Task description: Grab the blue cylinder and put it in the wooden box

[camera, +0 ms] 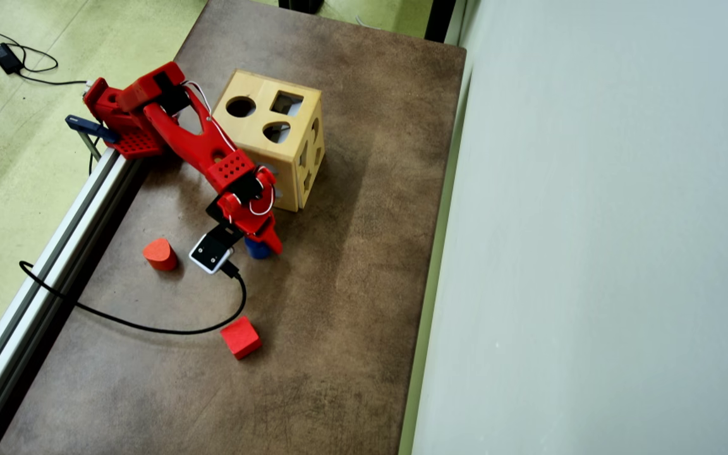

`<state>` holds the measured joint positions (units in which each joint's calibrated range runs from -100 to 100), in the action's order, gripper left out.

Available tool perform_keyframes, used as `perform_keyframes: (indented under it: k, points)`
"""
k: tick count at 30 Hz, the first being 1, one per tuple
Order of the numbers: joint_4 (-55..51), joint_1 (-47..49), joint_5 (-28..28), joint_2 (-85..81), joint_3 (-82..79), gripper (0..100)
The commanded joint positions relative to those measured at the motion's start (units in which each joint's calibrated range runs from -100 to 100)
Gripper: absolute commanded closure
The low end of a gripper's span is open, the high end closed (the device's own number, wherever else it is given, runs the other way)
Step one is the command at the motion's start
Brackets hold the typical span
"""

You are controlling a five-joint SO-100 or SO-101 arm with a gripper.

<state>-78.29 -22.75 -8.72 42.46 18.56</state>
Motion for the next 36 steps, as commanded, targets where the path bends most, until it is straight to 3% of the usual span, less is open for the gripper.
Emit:
perform_keyframes:
  k: [1, 11, 19, 36]
  points:
    - [0.3, 0.0, -0.1, -4.7, 2.6, 59]
    - [1.1, -0.8, -0.1, -4.5, 2.6, 60]
    - [1.2, -0.8, 0.1, -4.2, 2.7, 75]
    - [1.2, -0.7, 0.1, -4.5, 2.7, 92]
